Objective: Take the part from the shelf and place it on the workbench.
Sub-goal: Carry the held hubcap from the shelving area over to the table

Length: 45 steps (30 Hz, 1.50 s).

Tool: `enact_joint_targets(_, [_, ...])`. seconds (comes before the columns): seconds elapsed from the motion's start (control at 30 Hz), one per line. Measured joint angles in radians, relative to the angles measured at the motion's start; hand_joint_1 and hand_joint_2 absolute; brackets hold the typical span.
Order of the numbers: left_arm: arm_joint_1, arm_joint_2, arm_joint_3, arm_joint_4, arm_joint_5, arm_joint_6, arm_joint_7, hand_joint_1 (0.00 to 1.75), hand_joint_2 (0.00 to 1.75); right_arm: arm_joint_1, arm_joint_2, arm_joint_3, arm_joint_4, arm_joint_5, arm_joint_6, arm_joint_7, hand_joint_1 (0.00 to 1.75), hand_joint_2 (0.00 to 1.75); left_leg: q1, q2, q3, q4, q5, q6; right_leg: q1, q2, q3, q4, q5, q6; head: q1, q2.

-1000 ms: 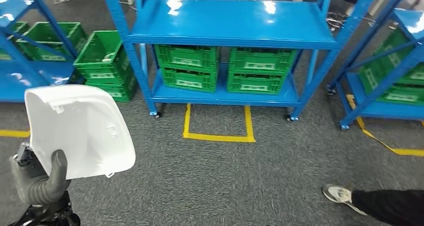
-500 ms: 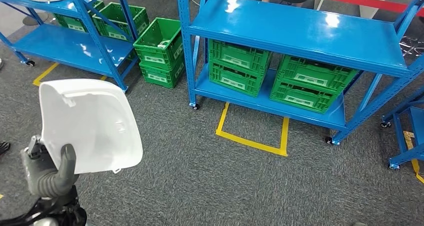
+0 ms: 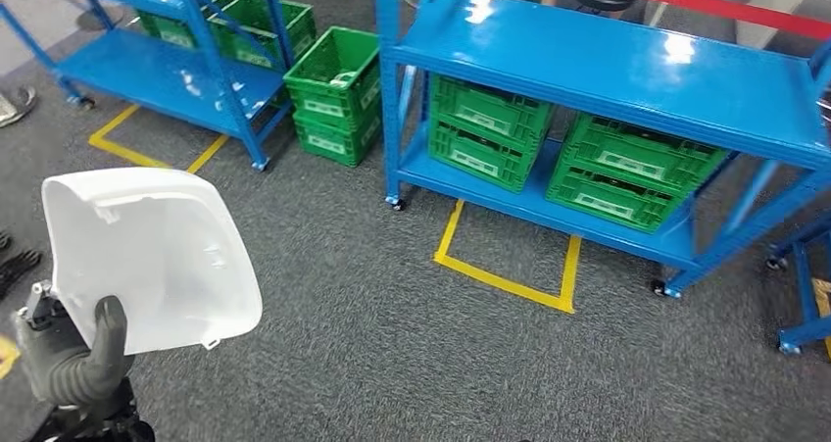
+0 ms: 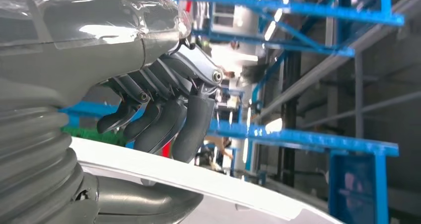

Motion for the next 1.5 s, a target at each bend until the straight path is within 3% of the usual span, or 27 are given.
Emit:
enact_joint_targets(0.07, [0.001,0.0,0.0,-0.005,-0.004,0.005,0.0,1.75,1.75,0.0,-0.001,0.0,0.0,0.0,0.0,0.0,0.0,0.0,0.001,-0.03,0.001,-0.009,0.006,0.013,-0.002,-0.013,0.004,0.001,-0.009,0.012,0.004,0.0])
enact_joint_targets(0.1, [0.001,0.0,0.0,-0.007,-0.005,0.007,0.0,1.75,1.75,-0.001,-0.002,0.0,0.0,0.001,-0.001,-0.001,0.0,0.0,0.003,-0.045,0.002,-0.015,0.01,0.02,-0.004,0.001,-0.001,0.019,-0.025,0.017,0.006,0.0])
enact_joint_targets(0.13, [0.001,0.0,0.0,-0.01,-0.006,0.009,0.0,1.75,1.75,-0.001,-0.003,0.0,0.0,0.001,-0.001,-0.001,0.0,0.0,0.006,-0.059,0.004,-0.021,0.015,0.027,-0.006,0.023,-0.017,0.061,-0.053,0.023,0.01,0.0])
enact_joint_targets(0.2, [0.002,0.0,0.0,-0.012,-0.007,0.012,-0.001,1.75,1.75,0.002,-0.003,0.0,0.0,0.003,-0.002,-0.003,0.0,0.0,0.008,-0.088,0.003,-0.023,0.02,0.034,-0.01,0.067,-0.08,0.204,-0.124,0.029,0.021,0.0])
enact_joint_targets(0.27, [0.008,0.0,0.001,-0.013,-0.008,0.015,-0.003,1.75,1.75,0.005,-0.003,0.0,0.0,0.004,-0.003,-0.006,0.0,0.0,0.007,-0.121,0.002,-0.023,0.022,0.035,-0.012,0.078,-0.132,0.309,-0.152,0.031,0.029,0.0])
enact_joint_targets(0.3, [0.011,0.0,0.002,-0.013,-0.008,0.017,-0.005,1.75,1.75,0.005,-0.003,0.0,0.0,0.005,-0.004,-0.009,0.0,0.0,0.007,-0.136,0.003,-0.023,0.023,0.035,-0.012,0.08,-0.135,0.306,-0.134,0.031,0.033,0.0])
enact_joint_targets(0.33, [0.015,0.0,0.004,-0.013,-0.008,0.018,-0.009,1.75,1.75,0.004,-0.004,0.0,0.0,0.005,-0.005,-0.013,0.0,0.0,0.008,-0.151,0.005,-0.023,0.023,0.034,-0.012,0.084,-0.12,0.262,-0.1,0.029,0.038,0.0])
enact_joint_targets(0.4, [0.02,0.0,0.01,-0.015,-0.007,0.018,-0.017,1.75,1.75,0.0,-0.006,0.0,0.0,0.007,-0.006,-0.019,0.0,0.0,0.007,-0.175,0.006,-0.02,0.024,0.027,-0.015,0.115,-0.065,0.116,-0.019,0.025,0.048,0.0])
enact_joint_targets(0.43, [0.021,0.0,0.013,-0.017,-0.006,0.018,-0.021,1.75,1.75,-0.001,-0.006,0.0,0.0,0.008,-0.007,-0.022,0.0,0.0,0.006,-0.185,0.004,-0.018,0.023,0.023,-0.017,0.132,-0.044,0.057,0.006,0.022,0.052,0.0])
enact_joint_targets(0.5, [0.023,0.0,0.017,-0.02,-0.005,0.017,-0.024,1.75,1.75,-0.002,-0.006,0.0,0.0,0.008,-0.007,-0.025,0.0,0.0,0.005,-0.202,-0.003,-0.014,0.024,0.011,-0.017,0.148,-0.028,0.009,0.018,0.015,0.052,0.0])
enact_joint_targets(0.53, [0.025,0.001,0.018,-0.022,-0.005,0.017,-0.026,1.75,1.75,-0.002,-0.005,0.0,0.0,0.008,-0.007,-0.025,0.0,0.0,0.006,-0.208,-0.007,-0.014,0.024,0.005,-0.017,0.14,-0.027,0.008,0.019,0.008,0.049,0.0])
enact_joint_targets(0.6, [0.03,0.001,0.023,-0.024,-0.005,0.02,-0.033,1.75,1.75,-0.006,-0.002,0.0,-0.002,0.008,-0.006,-0.025,0.0,0.0,0.006,-0.162,-0.019,0.009,0.007,-0.005,-0.017,0.124,-0.027,0.006,0.023,-0.006,0.044,0.0])
enact_joint_targets(0.67, [0.033,0.001,0.03,-0.028,-0.01,0.03,-0.041,1.75,1.75,-0.006,0.0,0.0,-0.002,0.008,-0.006,-0.025,0.0,0.0,0.008,-0.093,-0.064,0.108,-0.056,-0.014,-0.017,0.105,-0.028,0.005,0.025,-0.017,0.03,0.0])
enact_joint_targets(0.73, [0.035,-0.001,0.036,-0.03,-0.014,0.039,-0.043,1.75,1.75,0.0,-0.002,0.0,-0.001,0.008,-0.007,-0.023,0.0,0.0,0.015,-0.079,-0.132,0.253,-0.124,-0.022,-0.015,0.084,-0.028,0.005,0.024,-0.022,0.013,0.0])
enact_joint_targets(0.8, [0.039,-0.001,0.04,-0.03,-0.015,0.045,-0.043,1.75,1.75,0.003,-0.002,0.0,-0.001,0.008,-0.007,-0.022,0.0,0.0,0.019,-0.081,-0.155,0.302,-0.128,-0.026,-0.015,0.061,-0.028,0.005,0.022,-0.02,0.004,0.0])
enact_joint_targets(0.87, [0.04,-0.002,0.041,-0.03,-0.015,0.047,-0.043,1.75,1.75,0.001,-0.002,0.0,-0.001,0.007,-0.006,-0.022,0.0,0.0,0.018,-0.066,-0.099,0.198,-0.066,-0.023,-0.015,0.042,-0.024,0.005,0.019,-0.016,0.0,0.0])
enact_joint_targets(0.93, [0.039,-0.003,0.042,-0.031,-0.015,0.046,-0.043,1.75,1.75,-0.002,0.0,0.0,-0.002,0.007,-0.006,-0.022,0.0,0.0,0.011,-0.021,-0.023,0.058,-0.013,-0.015,-0.012,0.028,-0.017,0.006,0.013,-0.007,-0.003,0.0])
enact_joint_targets(1.0, [0.038,-0.003,0.042,-0.035,-0.017,0.045,-0.043,1.75,1.75,-0.001,0.0,0.0,-0.001,0.007,-0.005,-0.021,0.0,0.0,0.004,-0.005,0.005,-0.001,-0.002,-0.005,-0.009,0.012,-0.012,0.004,0.01,0.005,-0.001,0.0])
enact_joint_targets(1.07, [0.039,-0.003,0.042,-0.037,-0.018,0.045,-0.044,1.75,1.75,-0.001,0.0,0.0,-0.001,0.007,-0.004,-0.02,0.0,0.0,0.003,-0.031,0.006,-0.013,0.003,0.008,-0.011,-0.006,-0.005,-0.001,0.006,0.017,0.003,0.0])
enact_joint_targets(1.13, [0.039,-0.004,0.042,-0.039,-0.019,0.045,-0.045,1.75,1.75,-0.002,0.0,0.0,-0.001,0.007,-0.004,-0.019,0.0,0.0,0.007,-0.057,0.011,-0.025,0.013,0.021,-0.014,0.016,-0.015,0.033,-0.025,0.028,0.007,0.0])
enact_joint_targets(1.23, [0.044,-0.005,0.042,-0.041,-0.019,0.032,-0.046,1.75,1.75,0.003,0.001,0.0,-0.002,0.007,-0.001,-0.014,0.0,0.0,0.009,-0.096,0.01,-0.031,0.022,0.032,-0.015,0.07,-0.103,0.237,-0.133,0.035,0.02,0.0])
enact_joint_targets(1.27, [0.049,-0.005,0.042,-0.041,-0.019,0.021,-0.046,1.75,1.75,0.005,0.002,0.0,-0.002,0.007,0.0,-0.012,0.0,0.0,0.008,-0.11,0.009,-0.031,0.023,0.033,-0.015,0.076,-0.129,0.294,-0.151,0.035,0.025,0.0])
enact_joint_targets(1.3, [0.055,-0.006,0.042,-0.041,-0.021,0.01,-0.046,1.75,1.75,0.006,0.002,0.0,-0.002,0.007,0.0,-0.01,0.0,0.0,0.008,-0.124,0.009,-0.03,0.023,0.033,-0.015,0.079,-0.139,0.315,-0.148,0.035,0.028,0.0])
enact_joint_targets(1.33, [0.06,-0.007,0.042,-0.041,-0.024,-0.002,-0.046,1.75,1.75,0.005,0.003,0.0,-0.002,0.007,0.0,-0.009,0.0,0.0,0.008,-0.138,0.011,-0.03,0.024,0.033,-0.015,0.082,-0.132,0.295,-0.124,0.033,0.031,0.0])
enact_joint_targets(1.37, [0.065,-0.009,0.042,-0.041,-0.03,-0.014,-0.046,1.75,1.75,0.004,0.003,0.0,-0.002,0.007,0.0,-0.009,0.0,0.0,0.008,-0.152,0.012,-0.03,0.025,0.031,-0.015,0.089,-0.107,0.236,-0.085,0.031,0.033,0.0])
enact_joint_targets(1.43, [0.069,-0.013,0.042,-0.043,-0.043,-0.034,-0.047,1.75,1.75,0.002,0.002,0.0,-0.001,0.007,0.002,-0.009,0.0,0.0,0.007,-0.177,0.013,-0.027,0.026,0.024,-0.017,0.131,-0.045,0.083,-0.011,0.023,0.042,0.0])
enact_joint_targets(1.5, [0.072,-0.017,0.042,-0.044,-0.051,-0.047,-0.047,1.75,1.75,0.001,0.001,0.0,-0.001,0.007,0.003,-0.009,0.0,0.0,0.005,-0.198,0.008,-0.023,0.025,0.014,-0.017,0.159,-0.016,0.002,0.016,0.014,0.046,0.0])
